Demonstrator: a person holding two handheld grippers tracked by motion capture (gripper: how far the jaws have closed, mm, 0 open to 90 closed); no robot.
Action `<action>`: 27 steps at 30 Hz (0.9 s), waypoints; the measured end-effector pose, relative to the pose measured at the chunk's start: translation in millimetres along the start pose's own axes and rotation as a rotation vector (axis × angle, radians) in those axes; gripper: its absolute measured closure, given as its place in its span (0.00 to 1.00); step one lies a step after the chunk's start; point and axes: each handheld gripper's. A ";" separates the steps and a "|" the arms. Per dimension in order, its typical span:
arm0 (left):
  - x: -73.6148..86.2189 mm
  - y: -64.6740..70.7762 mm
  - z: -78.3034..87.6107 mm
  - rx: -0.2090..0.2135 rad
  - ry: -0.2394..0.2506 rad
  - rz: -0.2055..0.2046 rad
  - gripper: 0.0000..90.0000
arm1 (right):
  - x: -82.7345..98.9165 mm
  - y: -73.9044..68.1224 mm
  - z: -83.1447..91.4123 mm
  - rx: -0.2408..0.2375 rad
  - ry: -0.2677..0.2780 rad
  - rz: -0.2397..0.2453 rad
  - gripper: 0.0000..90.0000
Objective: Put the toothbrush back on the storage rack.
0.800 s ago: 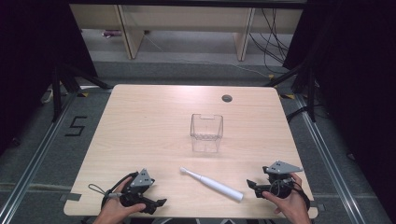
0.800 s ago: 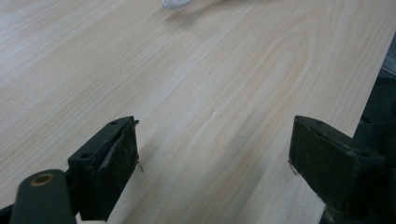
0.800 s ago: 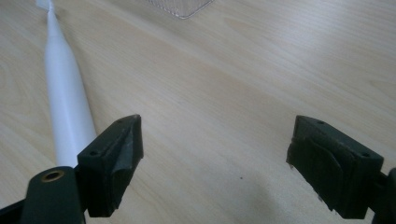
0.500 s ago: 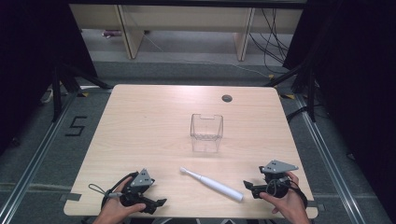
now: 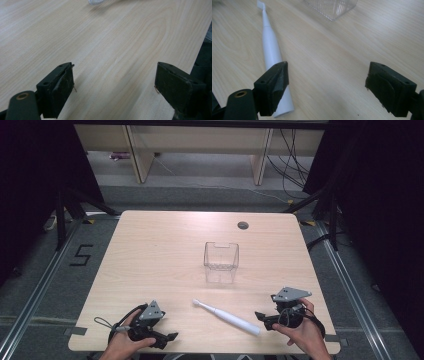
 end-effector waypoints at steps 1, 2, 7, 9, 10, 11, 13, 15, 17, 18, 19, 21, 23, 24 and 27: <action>0.0 0.0 -0.4 -0.004 -0.001 0.000 0.17 | -2.1 -2.5 -0.9 -0.010 -0.008 0.000 0.21; 0.1 0.2 -0.9 -0.007 -0.002 0.003 0.17 | -4.6 -3.5 -1.4 -0.017 -0.009 0.008 0.21; 0.0 0.2 -1.0 -0.007 -0.003 0.002 0.17 | -16.7 -13.4 -4.7 -0.024 -0.020 0.032 0.24; 0.3 -0.1 -0.7 -0.007 -0.004 0.002 0.17 | -22.4 -15.5 -6.5 -0.029 -0.027 0.052 0.25; 0.3 -0.5 -0.4 -0.007 -0.005 -0.001 0.17 | -25.2 -16.9 -7.6 -0.035 -0.036 0.060 0.26; 0.2 -0.6 -0.4 -0.007 -0.004 -0.001 0.17 | -28.1 -18.1 -8.6 -0.042 -0.039 0.071 0.27; 0.1 -0.3 -0.8 -0.006 -0.003 0.002 0.17 | -33.3 -21.0 -11.7 -0.042 -0.037 0.078 0.28; -0.1 0.3 -1.0 -0.002 -0.002 0.002 0.17 | -38.8 -22.7 -13.4 -0.050 -0.048 0.098 0.29; 0.3 0.5 -1.4 -0.004 -0.005 0.009 0.17 | -43.6 -25.1 -15.9 -0.054 -0.052 0.123 0.30; 0.1 0.1 -1.0 -0.004 -0.004 -0.001 0.17 | -47.6 -28.1 -18.6 -0.061 -0.054 0.135 0.31; 0.4 0.0 -0.9 -0.004 -0.005 0.003 0.17 | -47.6 -28.1 -18.6 -0.061 -0.054 0.135 0.31; 0.3 -0.7 -0.5 -0.005 -0.004 0.001 0.17 | -51.8 -30.7 -20.1 -0.072 -0.074 0.148 0.33; 0.1 -0.3 -0.5 0.000 0.002 0.004 0.17 | -55.0 -33.7 -22.3 -0.088 -0.077 0.159 0.33; 0.1 -0.3 -0.6 -0.001 0.001 0.003 0.17 | -56.5 -35.1 -23.0 -0.092 -0.082 0.167 0.34; 0.3 -0.5 -0.9 -0.003 -0.006 0.001 0.17 | -59.2 -40.5 -27.1 -0.105 -0.091 0.171 0.35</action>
Point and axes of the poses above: each handheld gripper's, and its own axes: z roughly backward along the jaws, x roughly out of its underside, y roughly to its right, and after that the axes turned 1 degree about x, right-handed
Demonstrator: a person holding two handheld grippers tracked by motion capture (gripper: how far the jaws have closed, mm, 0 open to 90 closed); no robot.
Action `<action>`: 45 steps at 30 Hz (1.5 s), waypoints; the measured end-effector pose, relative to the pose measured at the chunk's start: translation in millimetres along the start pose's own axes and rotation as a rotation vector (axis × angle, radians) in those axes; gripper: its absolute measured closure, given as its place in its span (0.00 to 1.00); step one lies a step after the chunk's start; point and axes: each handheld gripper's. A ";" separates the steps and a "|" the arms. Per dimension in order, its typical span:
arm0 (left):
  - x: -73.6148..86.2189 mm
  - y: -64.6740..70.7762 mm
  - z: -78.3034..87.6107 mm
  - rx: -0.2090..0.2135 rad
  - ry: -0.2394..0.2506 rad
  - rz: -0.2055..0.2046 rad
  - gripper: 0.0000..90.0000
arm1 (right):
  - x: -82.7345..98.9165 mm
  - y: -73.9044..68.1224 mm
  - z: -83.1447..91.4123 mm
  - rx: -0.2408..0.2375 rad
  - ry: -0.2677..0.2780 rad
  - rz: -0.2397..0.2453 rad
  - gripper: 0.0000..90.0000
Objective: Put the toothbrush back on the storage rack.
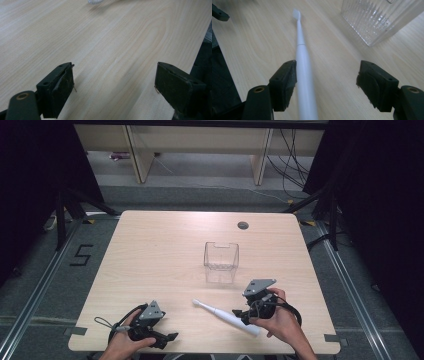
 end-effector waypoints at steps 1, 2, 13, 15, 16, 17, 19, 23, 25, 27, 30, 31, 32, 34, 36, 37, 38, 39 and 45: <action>0.0 0.0 0.1 0.000 0.001 -0.001 0.17 | -1.3 -0.7 -0.7 -0.006 -0.004 0.009 0.36; -0.1 0.0 0.1 -0.001 0.003 0.001 0.17 | -2.5 -2.1 -1.5 -0.008 -0.012 0.006 0.37; 0.0 0.0 0.4 -0.001 0.002 0.000 0.17 | -11.6 -9.0 -15.1 -0.059 -0.073 0.061 0.43; -0.1 0.0 0.4 0.000 0.001 -0.002 0.17 | -13.2 -9.9 -17.9 -0.059 -0.092 0.081 0.45; -0.1 0.5 0.1 0.004 0.005 0.003 0.17 | -13.5 -12.5 -19.7 -0.060 -0.100 0.062 0.46; -0.1 0.9 -0.1 0.006 0.008 0.006 0.17 | -15.3 -12.0 -22.3 -0.064 -0.108 0.087 0.48; -0.1 0.6 0.1 0.003 0.005 0.002 0.17 | -16.3 -12.2 -23.7 -0.072 -0.114 0.087 0.48; 0.0 0.2 0.3 0.002 0.005 0.001 0.17 | -19.4 -13.3 -27.8 -0.073 -0.138 0.092 0.50; -0.1 0.4 0.2 0.003 0.006 0.003 0.17 | -20.7 -14.9 -31.5 -0.069 -0.159 0.085 0.51; -0.1 0.5 0.1 0.003 0.005 0.003 0.17 | -21.0 -14.5 -33.4 -0.075 -0.158 0.097 0.51; -0.1 0.9 0.1 0.006 0.009 0.006 0.17 | -22.2 -16.0 -36.6 -0.072 -0.184 0.080 0.52; 0.0 0.9 0.2 0.007 0.009 0.006 0.17 | -22.6 -15.3 -38.5 -0.081 -0.186 0.095 0.53; 0.0 0.8 0.2 0.007 0.010 0.007 0.17 | -23.0 -15.0 -40.0 -0.082 -0.191 0.101 0.53; 0.0 0.5 0.3 0.005 0.007 0.003 0.17 | -23.9 -15.1 -43.1 -0.081 -0.201 0.108 0.53; 0.0 0.4 0.3 0.003 0.005 0.002 0.17 | -24.3 -15.5 -43.7 -0.082 -0.211 0.098 0.54; -0.1 0.6 0.2 0.005 0.007 0.003 0.17 | -24.9 -14.8 -45.0 -0.089 -0.213 0.112 0.55; -0.1 0.4 0.2 0.002 0.005 0.003 0.17 | -25.7 -15.0 -46.7 -0.092 -0.223 0.119 0.56; 0.0 0.4 0.2 0.003 0.006 0.003 0.17 | -26.1 -16.0 -47.7 -0.087 -0.232 0.106 0.56; -0.1 0.5 0.6 0.010 0.005 0.002 0.17 | -28.3 -17.7 -53.2 -0.103 -0.269 0.122 0.61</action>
Point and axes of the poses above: each handheld gripper's, and its own axes: z roughly backward along the jaws, x roughly out of its underside, y roughly to its right, and after that the axes turned 1 degree about x, right-handed
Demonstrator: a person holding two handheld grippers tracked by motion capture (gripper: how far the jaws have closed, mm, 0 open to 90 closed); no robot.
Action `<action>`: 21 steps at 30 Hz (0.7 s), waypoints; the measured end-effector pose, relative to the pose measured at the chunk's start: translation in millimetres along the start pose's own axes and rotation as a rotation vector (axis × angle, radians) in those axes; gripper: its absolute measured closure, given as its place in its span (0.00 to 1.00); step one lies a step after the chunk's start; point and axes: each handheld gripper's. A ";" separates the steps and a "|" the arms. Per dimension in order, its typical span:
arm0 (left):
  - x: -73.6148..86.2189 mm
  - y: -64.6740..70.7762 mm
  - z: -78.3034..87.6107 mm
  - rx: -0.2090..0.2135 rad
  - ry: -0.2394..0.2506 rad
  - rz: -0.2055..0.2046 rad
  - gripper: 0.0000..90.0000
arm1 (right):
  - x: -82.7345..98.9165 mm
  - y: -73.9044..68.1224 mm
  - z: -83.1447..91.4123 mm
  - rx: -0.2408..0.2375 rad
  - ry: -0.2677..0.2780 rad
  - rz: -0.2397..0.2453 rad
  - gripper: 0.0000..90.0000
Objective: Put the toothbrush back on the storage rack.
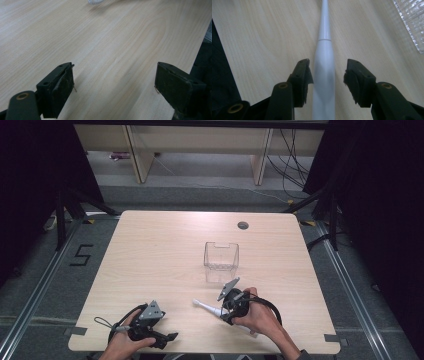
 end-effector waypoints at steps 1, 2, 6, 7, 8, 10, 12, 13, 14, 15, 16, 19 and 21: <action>0.0 0.0 -0.1 -0.001 0.002 0.001 0.17 | -0.7 -0.1 -1.1 -0.004 -0.006 0.008 0.62; 0.0 0.0 -0.1 -0.001 0.003 0.000 0.17 | -1.0 0.1 -1.8 -0.008 -0.011 0.011 0.62; 0.0 -0.5 -0.1 -0.008 0.001 -0.001 0.17 | -3.2 -0.6 -4.9 -0.015 -0.031 0.008 0.64; 0.0 -0.5 -0.2 -0.007 0.001 -0.001 0.17 | -4.0 -0.2 -6.0 -0.017 -0.035 0.017 0.65; 0.1 -0.4 -0.2 -0.007 0.001 0.000 0.17 | -4.7 -0.1 -6.2 -0.018 -0.043 0.018 0.65; 0.1 0.1 -0.3 -0.002 0.005 0.004 0.17 | -6.0 -0.4 -7.8 -0.022 -0.052 0.014 0.65; 0.0 -0.1 0.0 -0.001 0.002 0.000 0.17 | -7.3 -1.1 -9.4 -0.024 -0.073 0.008 0.66; 0.0 -0.1 0.0 -0.001 0.003 0.000 0.17 | -8.0 -0.6 -10.2 -0.027 -0.084 0.017 0.66; 0.0 -0.1 0.0 -0.001 0.003 0.000 0.17 | -8.2 -0.5 -11.1 -0.026 -0.083 0.022 0.66; 0.0 0.0 0.0 -0.001 0.003 0.001 0.17 | -8.5 -0.7 -11.6 -0.026 -0.091 0.016 0.66; 0.1 0.1 -0.1 -0.001 0.003 0.001 0.17 | -8.9 -0.1 -12.4 -0.028 -0.095 0.023 0.66; 0.0 -0.1 0.0 -0.001 0.003 0.000 0.17 | -9.6 0.4 -13.7 -0.030 -0.112 0.024 0.67; 0.0 0.0 0.0 -0.001 0.004 0.001 0.17 | -10.0 1.3 -14.8 -0.035 -0.120 0.033 0.67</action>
Point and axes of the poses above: each handheld gripper's, and its own axes: z roughly backward along the jaws, x roughly out of its underside, y roughly to its right, and after that the axes turned 1 degree about x, right-handed
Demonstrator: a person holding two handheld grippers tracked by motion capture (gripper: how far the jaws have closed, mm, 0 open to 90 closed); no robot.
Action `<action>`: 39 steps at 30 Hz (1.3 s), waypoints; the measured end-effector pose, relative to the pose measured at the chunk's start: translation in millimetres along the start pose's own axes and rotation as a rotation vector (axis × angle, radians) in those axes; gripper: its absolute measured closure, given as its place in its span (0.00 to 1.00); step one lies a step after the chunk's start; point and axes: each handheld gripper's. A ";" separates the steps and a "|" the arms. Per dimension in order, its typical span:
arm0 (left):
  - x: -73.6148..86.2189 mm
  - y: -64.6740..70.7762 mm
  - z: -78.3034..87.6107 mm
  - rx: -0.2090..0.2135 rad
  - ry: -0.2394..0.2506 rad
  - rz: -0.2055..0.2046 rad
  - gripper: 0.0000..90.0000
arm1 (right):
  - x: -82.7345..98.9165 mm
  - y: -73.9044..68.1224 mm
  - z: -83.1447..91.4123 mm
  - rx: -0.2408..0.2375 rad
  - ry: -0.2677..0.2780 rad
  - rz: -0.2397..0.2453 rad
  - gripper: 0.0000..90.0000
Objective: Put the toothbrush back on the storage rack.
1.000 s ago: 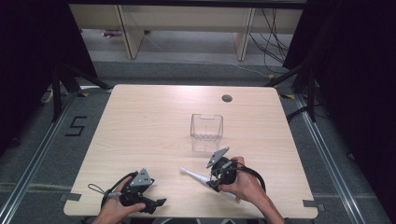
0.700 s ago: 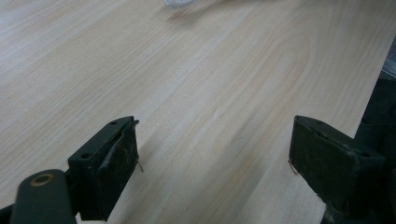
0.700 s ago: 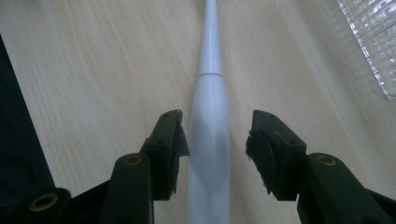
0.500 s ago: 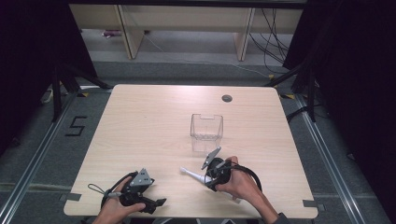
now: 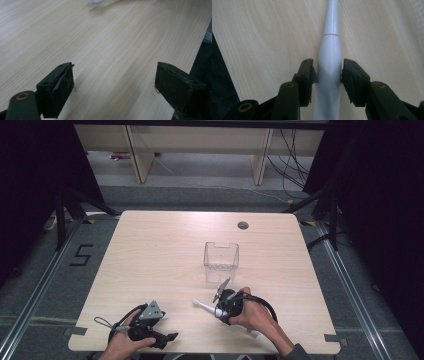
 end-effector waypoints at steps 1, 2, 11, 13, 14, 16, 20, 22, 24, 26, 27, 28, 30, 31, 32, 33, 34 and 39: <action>0.0 0.0 0.0 0.000 0.000 0.000 0.17 | -0.1 0.0 -0.5 0.002 -0.007 -0.007 0.67; 0.0 0.0 0.0 0.000 0.000 0.000 0.17 | -0.1 0.1 -1.1 0.001 -0.012 -0.011 0.67; 0.0 -0.1 0.0 0.000 -0.001 -0.001 0.17 | -2.5 2.0 -4.6 -0.006 -0.047 0.003 0.71; 0.0 0.0 0.0 0.001 0.000 0.000 0.17 | -3.3 1.6 -4.6 -0.006 -0.055 0.001 0.72; 0.0 0.0 0.0 0.001 0.000 0.000 0.17 | -3.7 1.7 -4.5 -0.005 -0.056 0.006 0.72; -0.1 -0.2 0.0 -0.006 -0.001 -0.002 0.17 | -4.9 2.2 -4.9 0.012 -0.064 0.018 0.72; -0.1 -0.5 0.1 -0.008 -0.002 -0.004 0.17 | -7.4 2.9 -5.6 0.006 -0.097 0.028 0.72; -0.2 -0.5 0.1 -0.008 -0.002 -0.004 0.17 | -8.9 0.8 -5.2 0.009 -0.114 0.006 0.72; -0.1 -0.3 0.1 -0.008 -0.002 -0.004 0.17 | -10.1 1.2 -5.7 0.010 -0.125 0.018 0.72; -0.2 -0.3 0.1 -0.008 -0.002 -0.004 0.17 | -11.3 1.8 -6.6 0.008 -0.132 0.035 0.73; -0.1 -0.1 0.1 -0.008 -0.001 -0.002 0.17 | -12.0 3.0 -6.9 0.004 -0.140 0.048 0.73; -0.1 0.0 0.2 -0.008 -0.002 -0.001 0.17 | -12.2 4.3 -8.0 0.004 -0.135 0.067 0.73; -0.2 -0.2 0.3 -0.008 -0.002 -0.003 0.17 | -13.7 3.3 -8.3 0.005 -0.150 0.060 0.73; -0.1 0.0 0.3 -0.008 -0.001 0.001 0.17 | -14.3 4.2 -8.7 0.001 -0.150 0.074 0.73; -0.1 0.0 0.3 -0.008 0.000 0.001 0.17 | -15.2 3.8 -9.2 0.002 -0.154 0.079 0.73; -0.1 0.3 0.1 -0.005 0.003 0.005 0.17 | -15.4 3.2 -8.8 0.001 -0.170 0.067 0.73; 0.0 1.3 -0.3 0.002 0.014 0.017 0.17 | -15.8 3.3 -9.5 -0.006 -0.173 0.070 0.73; 0.0 1.2 -0.3 0.001 0.012 0.014 0.17 | -18.6 3.1 -11.0 -0.010 -0.195 0.091 0.73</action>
Point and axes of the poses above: each handheld gripper's, and its own axes: z roughly backward along the jaws, x roughly out of its underside, y roughly to its right, and after that the axes turned 1 degree about x, right-handed
